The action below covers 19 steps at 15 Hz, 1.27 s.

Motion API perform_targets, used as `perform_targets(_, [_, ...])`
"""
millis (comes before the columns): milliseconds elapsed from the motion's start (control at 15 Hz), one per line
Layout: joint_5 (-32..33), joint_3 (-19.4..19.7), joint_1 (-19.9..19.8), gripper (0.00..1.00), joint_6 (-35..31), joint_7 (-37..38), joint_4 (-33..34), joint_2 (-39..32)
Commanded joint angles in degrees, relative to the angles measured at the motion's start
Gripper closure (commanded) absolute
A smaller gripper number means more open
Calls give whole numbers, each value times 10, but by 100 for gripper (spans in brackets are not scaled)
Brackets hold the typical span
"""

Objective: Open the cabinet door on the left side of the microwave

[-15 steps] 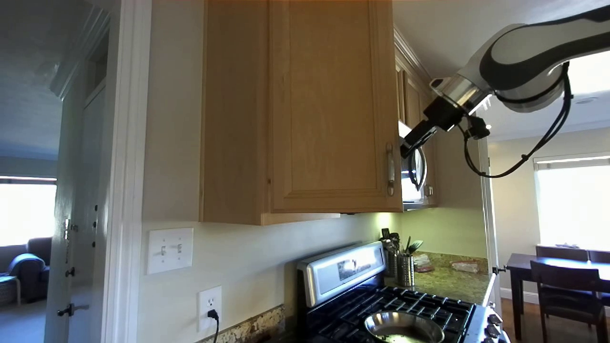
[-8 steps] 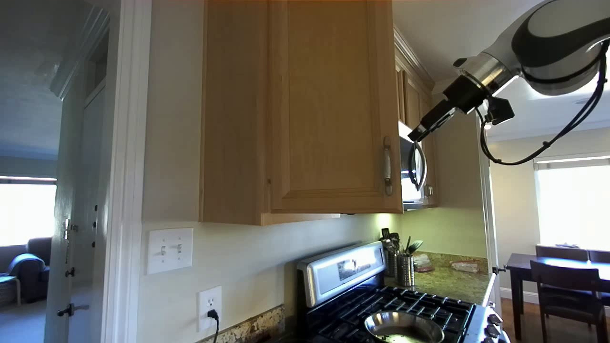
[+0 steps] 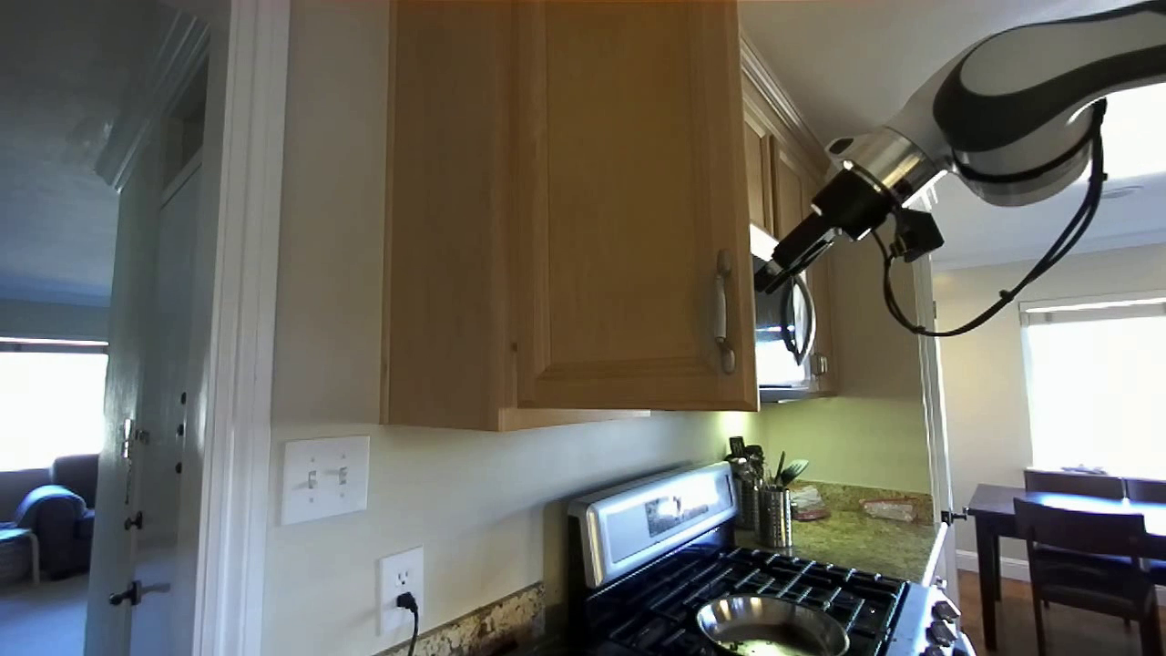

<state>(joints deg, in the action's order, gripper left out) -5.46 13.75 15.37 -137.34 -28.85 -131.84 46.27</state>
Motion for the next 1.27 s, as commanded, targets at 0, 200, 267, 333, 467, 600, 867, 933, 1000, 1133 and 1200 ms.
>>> perform_targets(0, [-33,2,37,0,-4,-16,19,-44])
perform_targets(200, [-26,-20,17,0,-9,7,21,-62])
perform_targets(267, [-25,-24,12,0,-4,13,18,-61])
perform_targets(333, [-23,-28,5,0,2,21,15,-58])
perform_targets(467, [-24,-33,-2,0,18,31,3,-49])
perform_targets(600, [-17,-45,-19,0,39,52,-10,-41])
perform_targets(867, [-12,-63,-55,0,84,91,-30,-29])
perform_targets(933, [-12,-68,-62,0,84,98,-35,-29])
perform_targets(1000, [-10,-73,-69,0,80,103,-41,-26])
perform_targets(1133, [-17,-65,-58,0,74,83,-22,-48])
perform_targets(1200, [-17,-67,-61,0,74,86,-24,-47])
